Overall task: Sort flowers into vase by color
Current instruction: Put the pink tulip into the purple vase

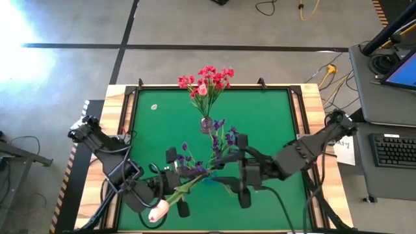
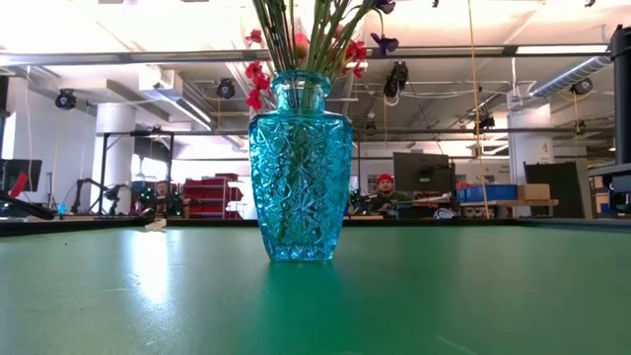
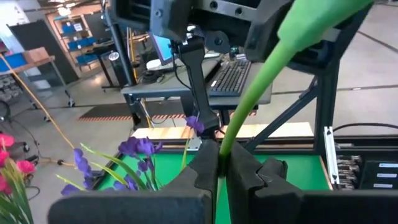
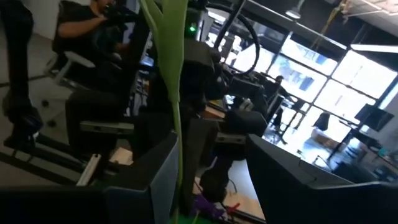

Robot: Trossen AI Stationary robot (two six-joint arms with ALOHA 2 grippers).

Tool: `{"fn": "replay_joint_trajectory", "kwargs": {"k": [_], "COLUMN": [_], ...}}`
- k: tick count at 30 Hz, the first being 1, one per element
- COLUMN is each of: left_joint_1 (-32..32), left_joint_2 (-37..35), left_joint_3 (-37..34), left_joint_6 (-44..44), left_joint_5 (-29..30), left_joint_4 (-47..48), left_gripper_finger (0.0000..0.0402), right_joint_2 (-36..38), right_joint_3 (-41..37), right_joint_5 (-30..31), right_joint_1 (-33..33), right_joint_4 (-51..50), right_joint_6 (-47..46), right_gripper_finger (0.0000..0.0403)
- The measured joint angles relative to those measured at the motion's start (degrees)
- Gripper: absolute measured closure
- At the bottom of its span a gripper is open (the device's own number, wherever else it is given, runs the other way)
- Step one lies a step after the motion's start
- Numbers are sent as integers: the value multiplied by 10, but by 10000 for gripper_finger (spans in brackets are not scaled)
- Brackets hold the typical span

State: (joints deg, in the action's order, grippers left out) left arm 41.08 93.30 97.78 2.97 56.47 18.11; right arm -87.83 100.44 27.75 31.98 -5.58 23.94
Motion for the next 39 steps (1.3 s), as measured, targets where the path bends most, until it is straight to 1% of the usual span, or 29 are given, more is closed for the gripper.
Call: {"fn": "replay_joint_trajectory", "kwargs": {"k": [6,7,12,15,18,21,24,26,28,30,32,36,39], "left_joint_1": [-20,-24,-45,-48,-47,-48,-48,-48,-47,-48,-48,-48,-43], "left_joint_2": [2,2,3,3,3,4,4,4,4,4,4,4,4], "left_joint_3": [0,0,0,0,0,0,-1,-1,-1,-1,-1,-1,0], "left_joint_6": [28,31,37,35,35,34,34,34,34,34,34,33,12], "left_joint_5": [0,0,-5,-20,-26,-26,-26,-26,-26,-26,-26,-26,-26], "left_joint_4": [-1,-1,-15,-19,-20,-16,-13,-11,-11,-11,-10,-11,-15], "left_gripper_finger": [401,401,401,401,401,402,401,401,401,401,401,401,392], "right_joint_2": [-13,-17,-47,-63,-75,-84,-91,-95,-99,-102,-103,-103,-103], "right_joint_3": [9,12,37,56,74,93,112,121,127,129,132,132,139], "right_joint_5": [-68,-72,-71,-55,-52,-47,-23,-23,-23,-23,-23,-25,-27], "right_joint_1": [-23,-24,-29,-29,-29,-31,-32,-34,-35,-35,-35,-35,-35], "right_joint_4": [6,4,4,1,3,2,-12,-25,-34,-36,-49,-54,-57], "right_joint_6": [-32,-35,-32,-19,-3,-2,7,7,8,8,10,17,14], "right_gripper_finger": [225,225,225,225,226,233,244,250,260,279,307,379,387]}}
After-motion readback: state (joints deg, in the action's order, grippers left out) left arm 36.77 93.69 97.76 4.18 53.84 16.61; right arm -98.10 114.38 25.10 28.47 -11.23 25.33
